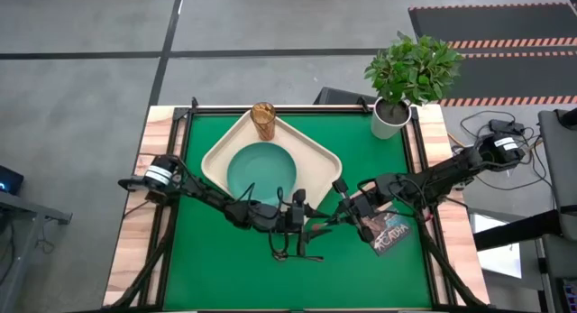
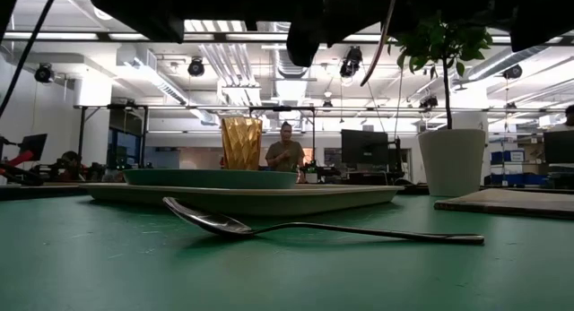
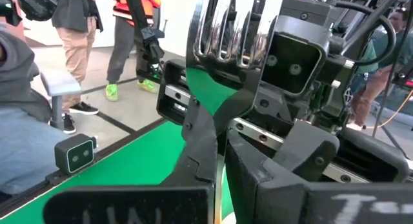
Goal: Pick and place plate/cup/fork/spoon on tray
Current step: Put the orange fork on the white tray to the right of the green plate
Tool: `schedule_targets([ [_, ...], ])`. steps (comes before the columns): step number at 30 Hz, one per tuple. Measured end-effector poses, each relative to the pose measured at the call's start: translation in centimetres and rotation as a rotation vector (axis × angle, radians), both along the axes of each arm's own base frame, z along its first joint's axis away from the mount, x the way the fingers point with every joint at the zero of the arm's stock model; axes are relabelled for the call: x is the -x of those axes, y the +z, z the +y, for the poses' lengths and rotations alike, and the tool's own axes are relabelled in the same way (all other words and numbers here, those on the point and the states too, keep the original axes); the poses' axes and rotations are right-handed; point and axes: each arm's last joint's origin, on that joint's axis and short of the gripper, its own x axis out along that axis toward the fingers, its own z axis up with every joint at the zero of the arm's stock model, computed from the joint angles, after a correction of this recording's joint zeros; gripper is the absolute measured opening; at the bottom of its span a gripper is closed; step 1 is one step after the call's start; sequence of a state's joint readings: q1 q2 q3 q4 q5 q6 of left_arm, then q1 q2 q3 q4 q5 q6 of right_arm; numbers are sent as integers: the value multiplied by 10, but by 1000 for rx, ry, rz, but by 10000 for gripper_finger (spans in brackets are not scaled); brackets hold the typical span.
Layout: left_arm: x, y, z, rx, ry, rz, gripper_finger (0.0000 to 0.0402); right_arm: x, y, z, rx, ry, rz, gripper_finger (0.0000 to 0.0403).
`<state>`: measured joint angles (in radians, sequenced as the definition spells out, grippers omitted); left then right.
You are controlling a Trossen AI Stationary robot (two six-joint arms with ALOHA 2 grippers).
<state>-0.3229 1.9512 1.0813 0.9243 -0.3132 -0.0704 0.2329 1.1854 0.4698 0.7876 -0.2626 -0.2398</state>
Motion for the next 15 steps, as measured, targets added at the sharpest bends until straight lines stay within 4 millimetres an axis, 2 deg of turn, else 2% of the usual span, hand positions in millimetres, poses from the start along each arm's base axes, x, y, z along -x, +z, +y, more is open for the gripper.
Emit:
schedule_targets([
  [5,0,-3,0,-8,10,29,101,0,0,0,0,0,1,9],
  [10,0,-2,0,-8,9,28,18,0,-1,0,-1,-2,9,15],
  [15,0,-2,0,-8,9,28,9,0,-1,0,-36,-7,32,48],
])
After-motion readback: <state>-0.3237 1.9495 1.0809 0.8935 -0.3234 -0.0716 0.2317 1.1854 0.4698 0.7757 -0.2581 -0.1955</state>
